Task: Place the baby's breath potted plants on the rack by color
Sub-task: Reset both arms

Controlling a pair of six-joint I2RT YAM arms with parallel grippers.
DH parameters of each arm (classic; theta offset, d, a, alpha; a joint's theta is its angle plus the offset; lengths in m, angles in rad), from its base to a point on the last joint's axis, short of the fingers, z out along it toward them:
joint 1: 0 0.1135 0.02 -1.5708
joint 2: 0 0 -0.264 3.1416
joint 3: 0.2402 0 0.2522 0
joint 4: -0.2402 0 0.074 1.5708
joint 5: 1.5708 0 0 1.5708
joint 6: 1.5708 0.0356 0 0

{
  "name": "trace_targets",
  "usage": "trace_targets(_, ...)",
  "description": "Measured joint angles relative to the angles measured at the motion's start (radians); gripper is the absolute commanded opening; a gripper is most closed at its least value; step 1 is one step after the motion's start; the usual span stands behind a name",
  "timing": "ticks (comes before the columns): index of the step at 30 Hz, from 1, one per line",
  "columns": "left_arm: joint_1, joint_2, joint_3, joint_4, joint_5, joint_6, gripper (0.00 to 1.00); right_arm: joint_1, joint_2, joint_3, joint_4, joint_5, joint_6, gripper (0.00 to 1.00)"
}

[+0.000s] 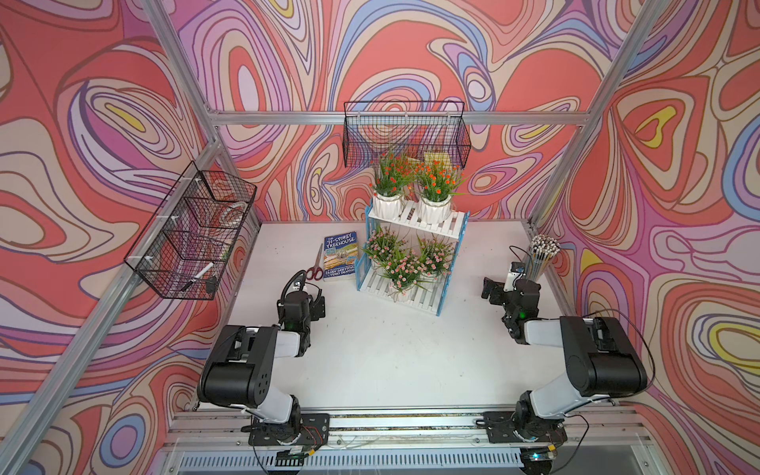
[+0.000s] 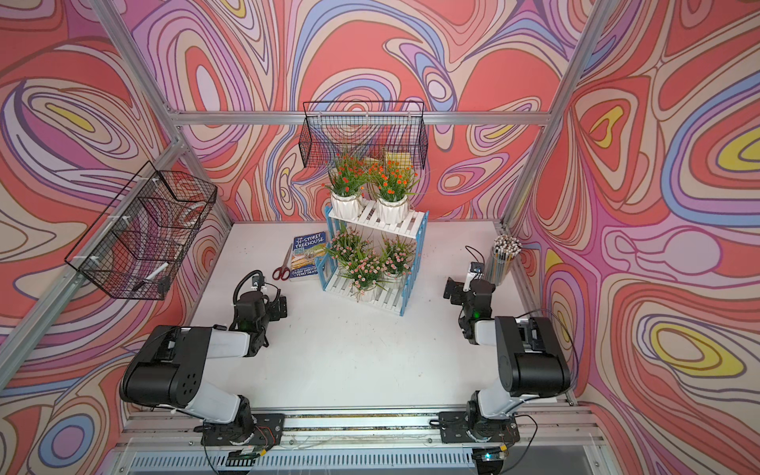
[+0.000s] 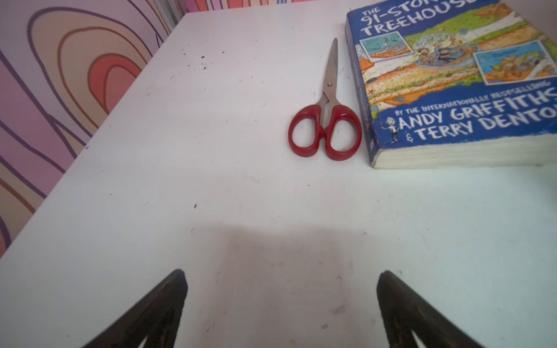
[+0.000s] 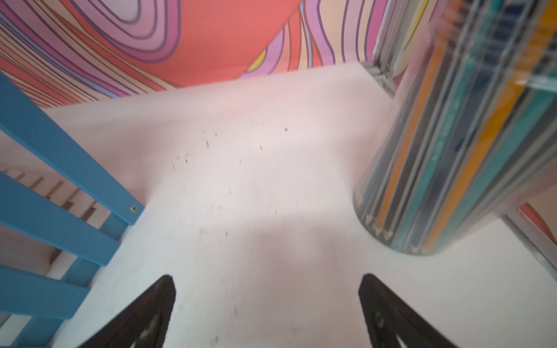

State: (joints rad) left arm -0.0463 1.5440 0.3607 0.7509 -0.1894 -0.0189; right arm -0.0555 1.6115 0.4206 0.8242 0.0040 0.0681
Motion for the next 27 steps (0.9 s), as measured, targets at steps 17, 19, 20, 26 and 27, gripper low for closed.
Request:
trace_targets(17, 0.014, 0.002, 0.013, 0.084, 0.067, -0.003, 1.0, 0.083, 0.099, 0.021, 0.148, 0.038, -0.071, 0.98)
trace_targets(19, 0.014, 0.002, 0.013, 0.084, 0.067, -0.003, 1.0, 0.082, 0.099, 0.021, 0.148, 0.04, -0.071, 0.98)
trace_targets(20, 0.014, 0.002, 0.013, 0.084, 0.067, -0.003, 1.0, 0.082, 0.099, 0.021, 0.148, 0.041, -0.071, 0.98)
trace_targets(26, 0.014, 0.002, 0.013, 0.084, 0.067, -0.003, 1.0, 0.082, 0.099, 0.026, 0.143, 0.041, -0.069, 0.98)
trace_targets(27, 0.014, 0.002, 0.013, 0.084, 0.067, -0.003, 1.0, 0.08, 0.099, 0.029, 0.14, 0.04, -0.068, 0.98)
